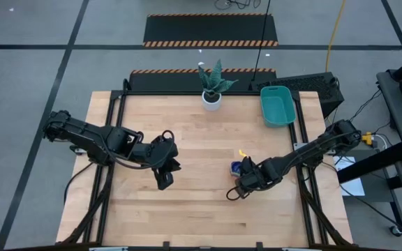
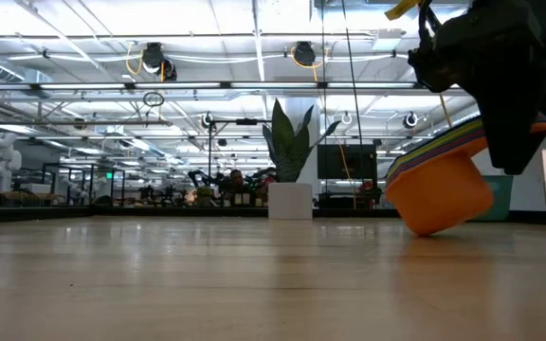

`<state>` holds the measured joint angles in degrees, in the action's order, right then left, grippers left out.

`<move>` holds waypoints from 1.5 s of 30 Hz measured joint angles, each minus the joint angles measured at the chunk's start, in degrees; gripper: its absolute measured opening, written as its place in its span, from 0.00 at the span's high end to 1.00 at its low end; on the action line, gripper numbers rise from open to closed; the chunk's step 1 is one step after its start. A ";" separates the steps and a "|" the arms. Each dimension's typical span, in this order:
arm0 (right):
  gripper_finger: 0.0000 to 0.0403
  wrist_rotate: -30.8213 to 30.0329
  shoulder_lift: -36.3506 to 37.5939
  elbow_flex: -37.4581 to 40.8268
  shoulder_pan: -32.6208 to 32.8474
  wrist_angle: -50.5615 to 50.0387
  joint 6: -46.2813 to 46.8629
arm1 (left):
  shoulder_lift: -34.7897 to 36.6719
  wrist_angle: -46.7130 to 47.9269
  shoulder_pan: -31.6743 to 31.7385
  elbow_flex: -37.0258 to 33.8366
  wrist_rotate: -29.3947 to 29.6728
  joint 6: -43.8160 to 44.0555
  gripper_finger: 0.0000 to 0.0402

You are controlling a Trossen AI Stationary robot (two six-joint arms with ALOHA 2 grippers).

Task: Nest measuring cups in basket
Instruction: Put the nested measuring cups into the green bin

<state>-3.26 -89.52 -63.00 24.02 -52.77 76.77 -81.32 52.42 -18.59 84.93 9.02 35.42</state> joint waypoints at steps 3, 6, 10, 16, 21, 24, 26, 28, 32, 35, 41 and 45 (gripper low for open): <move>0.70 -0.22 0.00 0.00 -0.01 -0.02 -0.03 | 0.00 0.02 0.00 0.00 0.00 -0.95 0.83; 0.69 -1.25 0.00 0.00 0.01 -0.26 0.11 | 0.00 0.02 0.00 -0.01 0.00 -1.23 0.83; 0.66 -1.23 0.00 0.55 0.01 -0.12 0.55 | 0.00 0.02 0.02 0.00 0.02 -2.14 0.83; 0.66 1.03 -0.06 3.36 0.01 3.03 1.11 | 0.00 0.04 0.20 0.00 0.03 -2.18 0.83; 0.65 1.85 -0.07 4.42 0.02 4.78 1.60 | 0.00 0.03 0.24 0.00 0.02 -1.73 0.83; 0.65 1.64 -0.07 4.42 0.02 4.98 1.60 | 0.00 0.04 0.24 0.00 0.02 -1.68 0.83; 0.65 1.63 -0.07 4.42 0.01 4.96 1.60 | 0.00 0.04 0.24 0.00 0.02 -1.72 0.83; 0.65 1.63 -0.07 4.42 0.01 4.96 1.60 | 0.00 0.04 0.24 0.00 0.02 -1.72 0.83; 0.62 1.61 -0.07 4.42 0.03 4.52 1.69 | 0.00 0.04 0.24 0.00 0.02 -1.72 0.83; 0.57 1.67 -0.07 4.42 0.01 4.15 2.02 | 0.00 0.04 0.24 0.00 0.02 -1.72 0.83; 0.52 1.86 -0.07 4.42 0.01 4.11 2.03 | 0.00 0.03 0.24 0.00 0.03 -2.14 0.83; 0.53 1.94 -0.07 4.42 0.01 4.09 1.88 | 0.00 0.04 0.24 0.00 0.02 -1.97 0.83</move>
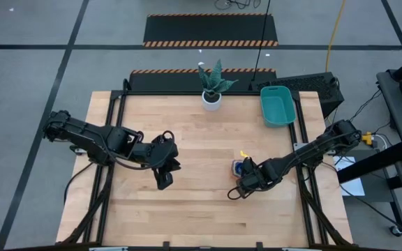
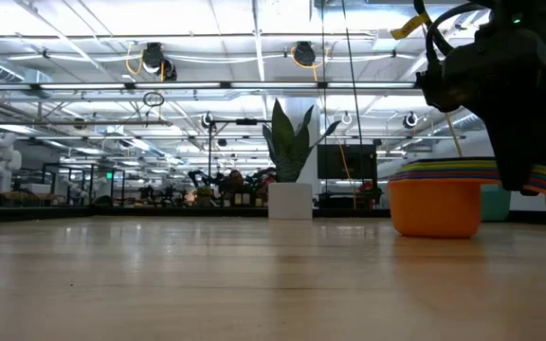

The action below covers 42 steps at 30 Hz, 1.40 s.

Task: Nest measuring cups in basket
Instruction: Put the nested measuring cups into the green bin

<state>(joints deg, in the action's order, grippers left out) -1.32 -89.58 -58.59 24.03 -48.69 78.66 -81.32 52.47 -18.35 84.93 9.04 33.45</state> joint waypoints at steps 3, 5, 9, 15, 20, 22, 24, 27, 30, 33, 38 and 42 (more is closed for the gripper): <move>0.56 -0.04 0.00 0.00 0.00 0.00 -0.73 | 0.00 0.00 -0.05 0.00 0.01 0.68 0.83; 0.56 -0.15 0.00 0.00 -0.02 0.00 -1.34 | 0.01 -0.01 -0.15 0.00 0.01 0.97 0.83; 0.56 -0.15 0.00 0.00 -0.55 0.02 -2.77 | 0.00 0.00 -0.15 0.00 0.00 0.92 0.83; 0.54 -0.29 0.04 1.73 -1.17 2.11 -3.12 | 0.00 0.00 -0.15 0.00 0.00 0.09 0.83; 0.54 0.04 0.04 5.13 -1.16 5.97 -0.93 | 0.00 0.00 -0.13 0.00 -0.02 0.23 0.83; 0.54 -0.04 0.04 5.18 -1.18 6.05 -0.59 | 0.02 0.00 -0.13 0.00 -0.02 0.68 0.83; 0.55 -0.04 0.04 5.18 -1.18 6.23 -0.92 | 0.00 0.00 -0.12 0.00 -0.02 1.14 0.83; 0.59 -0.04 0.04 5.18 -1.18 6.53 -1.71 | 0.00 0.00 -0.11 0.00 -0.02 1.16 0.83; 0.67 -0.04 0.04 5.18 -1.18 7.12 -2.76 | 0.00 0.00 -0.11 0.00 -0.02 1.18 0.83; 0.70 -0.07 0.04 5.18 -1.11 7.78 -3.06 | 0.00 0.00 -0.11 0.00 -0.02 1.18 0.83; 0.70 -0.07 0.04 5.18 -1.09 8.17 -2.91 | 0.00 0.00 -0.11 0.00 -0.02 1.21 0.83; 0.67 -0.02 0.15 5.18 -1.09 7.96 -2.14 | 0.00 0.00 -0.11 0.00 -0.02 1.23 0.83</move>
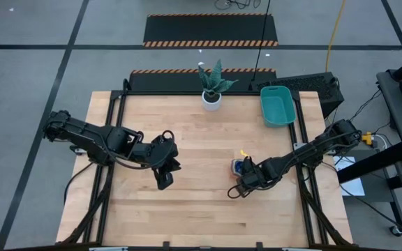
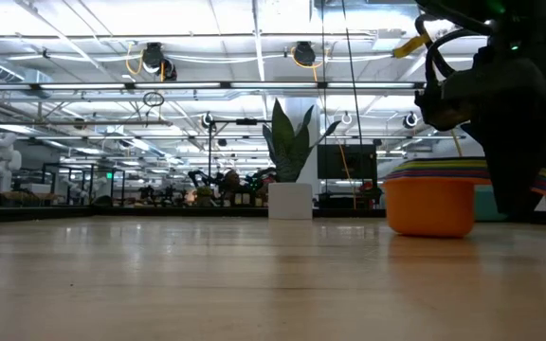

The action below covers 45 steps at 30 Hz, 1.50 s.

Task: Nest measuring cups in basket
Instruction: Put the nested measuring cups into the green bin

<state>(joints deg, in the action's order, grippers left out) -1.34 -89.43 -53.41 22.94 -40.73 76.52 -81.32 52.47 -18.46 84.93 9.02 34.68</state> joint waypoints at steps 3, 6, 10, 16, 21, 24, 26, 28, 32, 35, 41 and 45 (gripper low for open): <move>0.69 0.00 0.16 -0.32 0.00 -0.40 0.70 | 0.00 0.00 0.00 -0.02 0.00 0.00 0.83; 0.70 0.02 0.16 -1.63 0.02 -1.60 0.51 | 0.00 0.00 0.00 0.00 0.00 -0.02 0.83; 0.70 -0.52 0.16 -3.33 -0.16 -2.60 0.33 | 0.02 0.01 0.00 0.00 0.01 -0.01 0.83; 0.69 -1.55 0.18 -6.36 -1.53 -6.85 -0.63 | 0.01 0.11 0.00 0.00 0.00 0.05 0.83; 0.69 -1.66 0.18 -10.22 -3.57 -11.73 -2.95 | 0.02 0.21 0.00 0.00 0.02 -1.20 0.83; 0.69 -1.64 0.25 -11.82 -5.33 -13.83 -4.87 | 0.00 0.92 0.00 0.00 0.02 -1.38 0.83; 0.69 -1.64 0.97 -12.31 -6.52 -14.62 -5.95 | 0.02 1.21 0.00 0.00 0.02 -1.43 0.83; 0.69 -1.63 2.06 -12.50 -7.96 -15.29 -6.52 | 0.02 1.50 0.00 0.00 0.02 -1.45 0.83; 0.69 -2.30 5.64 -12.50 -11.13 -18.07 -7.70 | 0.02 1.49 0.04 0.00 0.02 -1.57 0.83; 0.69 -4.16 9.06 -12.50 -13.66 -21.74 -8.53 | 0.02 1.49 0.07 0.00 0.02 -1.82 0.83; 0.69 -6.65 16.02 -12.50 -19.48 -27.73 -10.22 | 0.02 1.42 1.01 0.00 0.04 -2.54 0.83; 0.69 -9.00 18.97 -12.48 -23.18 -30.87 -12.10 | 0.02 1.38 1.96 0.00 0.04 -3.12 0.83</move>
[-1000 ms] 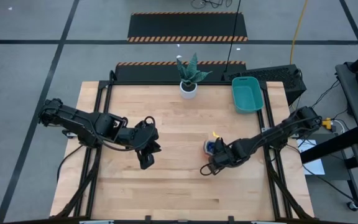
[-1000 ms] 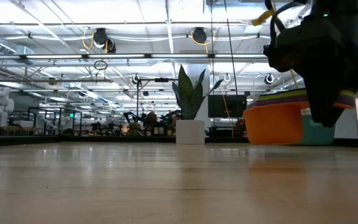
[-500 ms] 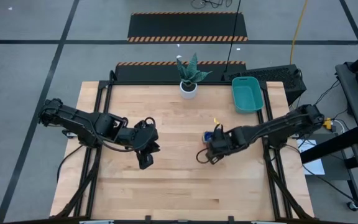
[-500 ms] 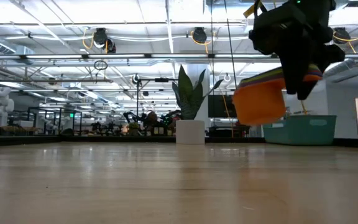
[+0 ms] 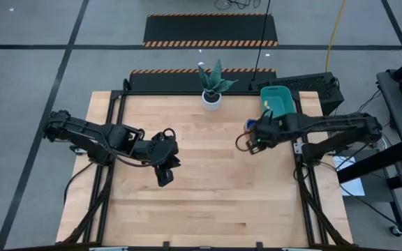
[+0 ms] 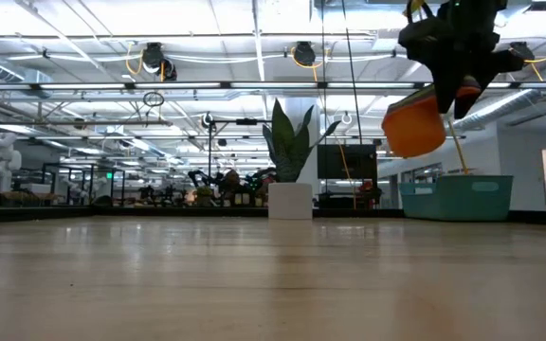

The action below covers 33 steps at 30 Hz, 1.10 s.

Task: Nest measuring cups in basket
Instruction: Put the nested measuring cups into the green bin

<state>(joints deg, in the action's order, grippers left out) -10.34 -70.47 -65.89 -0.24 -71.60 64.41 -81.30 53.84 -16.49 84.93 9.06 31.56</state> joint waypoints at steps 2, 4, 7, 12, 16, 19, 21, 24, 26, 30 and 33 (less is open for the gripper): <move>0.69 -0.38 0.94 0.00 -1.53 -1.13 -0.94 | 0.00 0.00 0.49 0.00 0.00 -0.03 0.83; 0.69 -1.30 1.75 0.00 -3.06 -1.77 -2.10 | 0.00 -0.07 0.96 -0.01 0.00 -0.27 0.83; 0.69 -2.63 2.36 0.00 -5.27 -2.25 -3.85 | 0.00 -0.11 1.58 0.00 -0.02 -0.51 0.83; 0.69 -3.51 2.39 0.00 -10.55 -3.31 -7.46 | 0.00 -0.09 2.39 0.00 -0.12 -0.92 0.83; 0.69 -5.35 2.39 0.00 -15.56 -3.67 -10.59 | 0.00 -0.07 3.06 0.00 -1.55 -0.97 0.83; 0.69 -6.51 2.39 0.00 -20.00 -3.75 -13.67 | 0.00 -0.05 3.06 0.00 -1.92 -0.95 0.83; 0.69 -7.46 2.39 0.00 -22.99 -3.69 -15.48 | 0.00 0.11 3.06 0.00 -2.10 -0.72 0.83; 0.69 -9.12 2.39 0.00 -27.30 -3.71 -17.72 | 0.00 0.53 3.04 0.00 -3.22 0.12 0.83; 0.69 -10.05 2.39 0.00 -30.12 -3.71 -19.47 | 0.00 0.68 3.02 0.00 -3.59 0.59 0.83; 0.69 -11.47 2.39 0.00 -35.29 -3.32 -22.89 | 0.00 1.73 2.89 0.00 -3.68 1.98 0.83; 0.69 -12.46 2.39 0.03 -38.64 -1.50 -25.47 | 0.00 2.19 2.91 0.00 -4.46 2.22 0.83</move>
<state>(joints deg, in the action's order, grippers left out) -22.80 -68.07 -65.86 -38.87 -73.10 38.94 -81.30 56.04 -13.58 84.93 4.60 33.78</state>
